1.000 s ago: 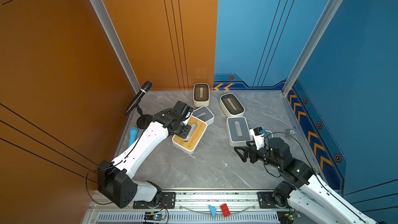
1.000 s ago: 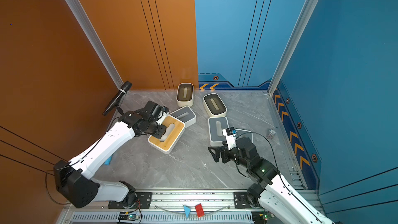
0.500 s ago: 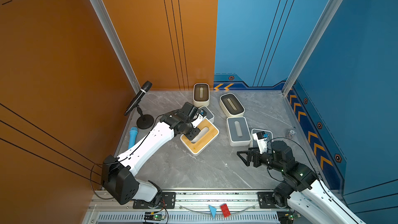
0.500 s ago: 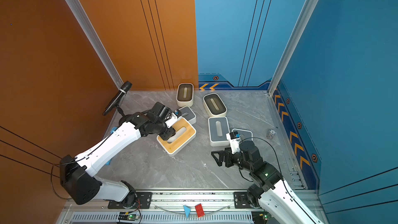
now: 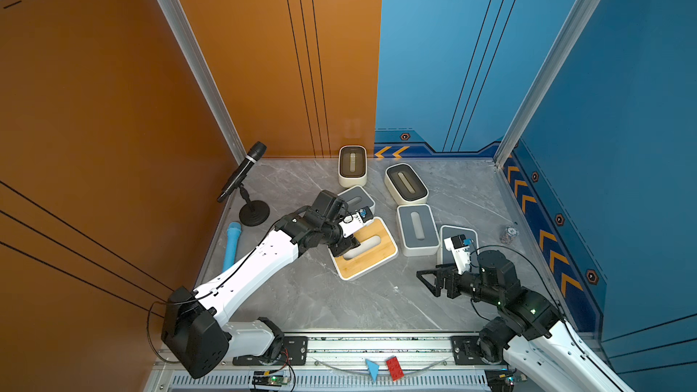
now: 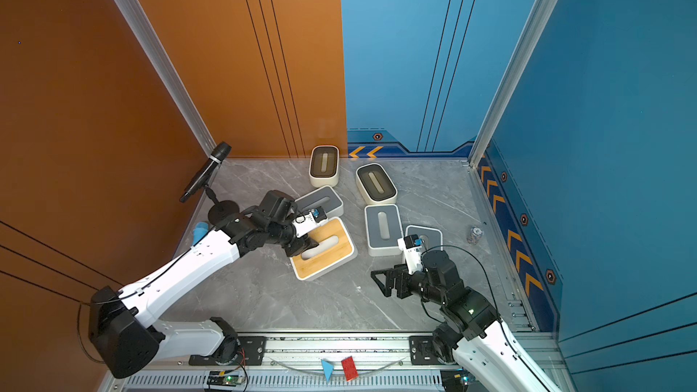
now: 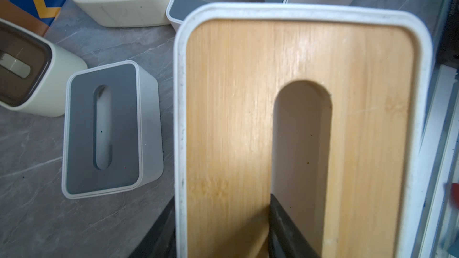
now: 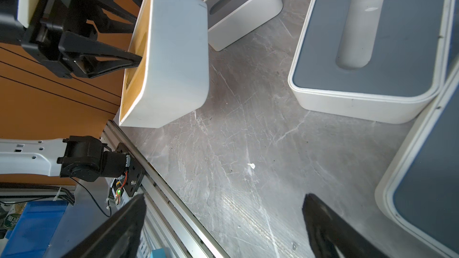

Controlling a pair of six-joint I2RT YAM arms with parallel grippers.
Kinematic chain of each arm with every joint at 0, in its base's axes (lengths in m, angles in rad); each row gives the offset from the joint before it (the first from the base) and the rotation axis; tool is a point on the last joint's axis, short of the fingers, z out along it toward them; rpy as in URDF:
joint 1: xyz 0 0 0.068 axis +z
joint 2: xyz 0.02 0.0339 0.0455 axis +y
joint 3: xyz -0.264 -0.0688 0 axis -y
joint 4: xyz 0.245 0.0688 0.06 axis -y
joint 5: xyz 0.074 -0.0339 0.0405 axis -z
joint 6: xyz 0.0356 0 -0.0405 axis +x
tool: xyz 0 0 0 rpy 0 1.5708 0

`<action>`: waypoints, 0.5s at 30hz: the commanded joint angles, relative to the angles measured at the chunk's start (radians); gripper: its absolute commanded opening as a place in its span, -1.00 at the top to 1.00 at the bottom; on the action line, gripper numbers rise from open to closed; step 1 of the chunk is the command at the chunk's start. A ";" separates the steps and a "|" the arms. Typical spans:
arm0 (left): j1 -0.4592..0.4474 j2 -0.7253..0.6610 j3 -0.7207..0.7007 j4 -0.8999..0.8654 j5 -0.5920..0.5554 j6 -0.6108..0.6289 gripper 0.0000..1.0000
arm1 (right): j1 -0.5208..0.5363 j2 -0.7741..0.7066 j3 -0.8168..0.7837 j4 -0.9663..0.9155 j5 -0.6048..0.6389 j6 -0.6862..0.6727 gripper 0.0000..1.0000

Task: Stack the tissue boxes
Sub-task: Place the tissue box at the center of the board.

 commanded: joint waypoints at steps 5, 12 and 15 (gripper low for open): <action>-0.010 0.031 0.051 -0.037 0.119 0.079 0.14 | 0.024 -0.049 0.012 -0.066 -0.026 0.034 -0.99; -0.032 0.076 0.077 -0.085 0.149 0.111 0.14 | 0.053 -0.056 0.022 -0.081 -0.064 0.029 -0.99; -0.056 0.097 0.086 -0.105 0.134 0.137 0.15 | 0.073 -0.058 0.021 -0.081 -0.076 0.024 -0.99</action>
